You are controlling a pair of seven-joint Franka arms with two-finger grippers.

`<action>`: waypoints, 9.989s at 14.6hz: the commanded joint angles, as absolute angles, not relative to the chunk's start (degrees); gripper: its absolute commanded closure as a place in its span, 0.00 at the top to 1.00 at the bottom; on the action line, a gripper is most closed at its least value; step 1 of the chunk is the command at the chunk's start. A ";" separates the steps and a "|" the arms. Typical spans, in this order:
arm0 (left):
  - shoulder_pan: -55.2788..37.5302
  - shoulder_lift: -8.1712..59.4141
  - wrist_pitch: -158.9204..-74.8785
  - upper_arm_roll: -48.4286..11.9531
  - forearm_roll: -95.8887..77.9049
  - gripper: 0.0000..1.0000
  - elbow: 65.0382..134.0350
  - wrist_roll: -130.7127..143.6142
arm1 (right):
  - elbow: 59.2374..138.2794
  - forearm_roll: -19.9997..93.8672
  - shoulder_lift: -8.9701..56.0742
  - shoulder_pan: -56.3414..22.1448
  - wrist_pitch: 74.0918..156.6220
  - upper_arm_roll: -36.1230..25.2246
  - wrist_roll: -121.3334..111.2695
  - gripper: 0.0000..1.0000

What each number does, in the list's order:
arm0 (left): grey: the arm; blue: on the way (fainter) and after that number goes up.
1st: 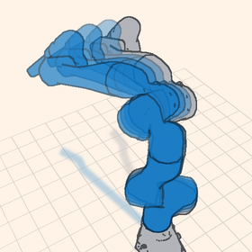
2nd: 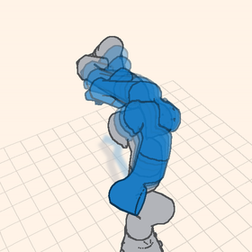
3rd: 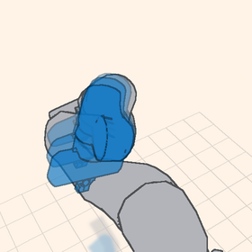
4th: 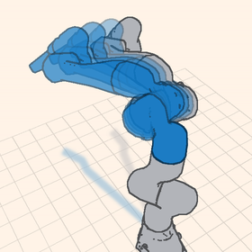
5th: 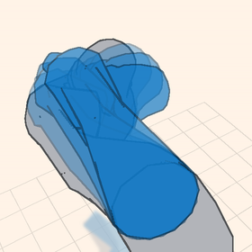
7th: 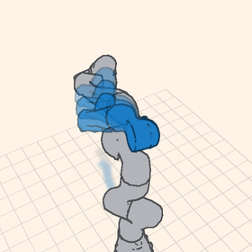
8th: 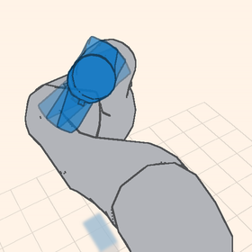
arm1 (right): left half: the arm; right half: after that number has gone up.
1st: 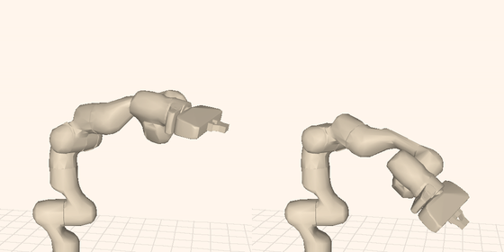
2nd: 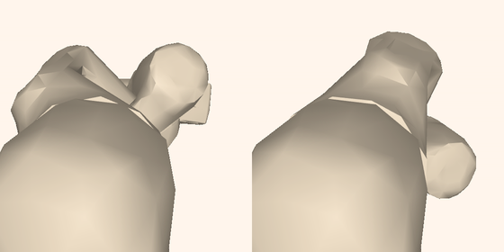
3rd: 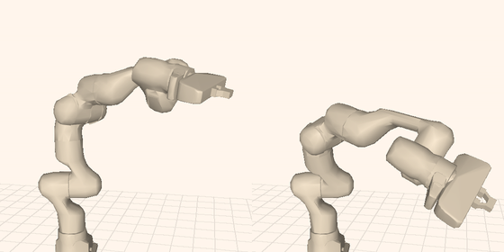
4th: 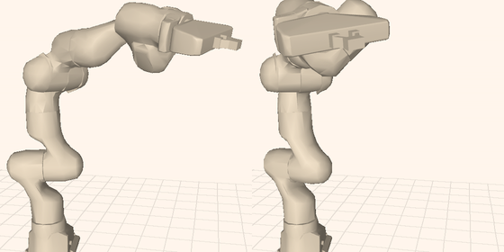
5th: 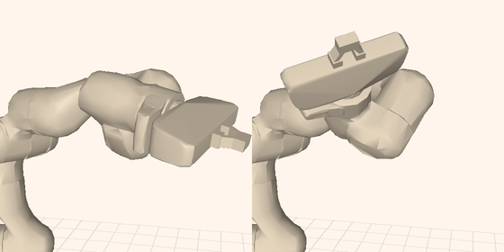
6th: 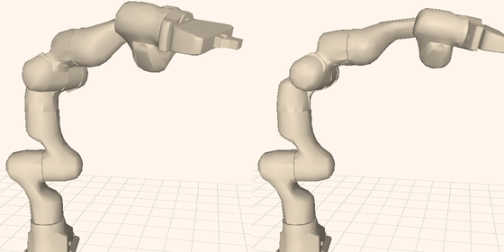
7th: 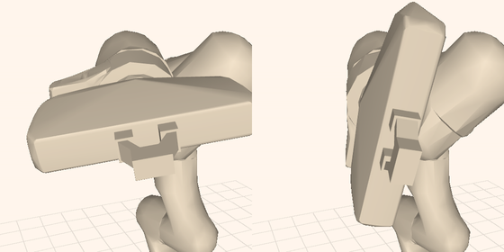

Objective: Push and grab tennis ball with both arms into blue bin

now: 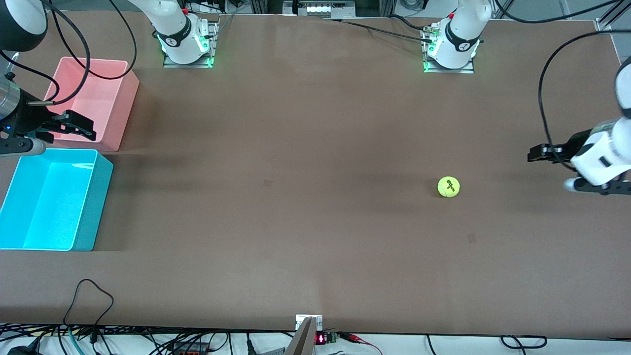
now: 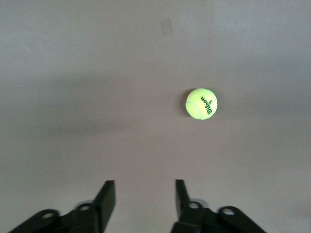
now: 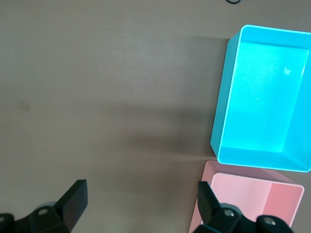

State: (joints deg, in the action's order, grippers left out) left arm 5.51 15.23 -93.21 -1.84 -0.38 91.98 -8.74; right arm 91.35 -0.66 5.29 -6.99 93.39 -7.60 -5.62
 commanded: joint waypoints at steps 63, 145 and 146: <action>10.89 32.26 -96.07 -9.58 7.03 0.03 80.60 -40.96 | 141.33 4.57 5.97 -3.69 124.80 4.31 -7.29 1.00; 2.11 -1.23 -92.11 -2.37 -1.06 1.00 96.07 5.87 | 107.05 -3.25 20.38 15.11 123.12 -6.42 -20.55 0.01; 2.11 -1.23 -92.28 -2.37 -0.71 1.00 96.06 5.54 | 107.05 -3.86 21.78 16.25 124.70 -6.50 -20.91 0.01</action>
State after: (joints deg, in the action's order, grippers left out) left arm 2.10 -0.44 -93.36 -2.19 -0.33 96.81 4.30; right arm 108.99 -2.57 17.91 13.63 122.56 -7.10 -19.17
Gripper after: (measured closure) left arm 0.000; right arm 0.322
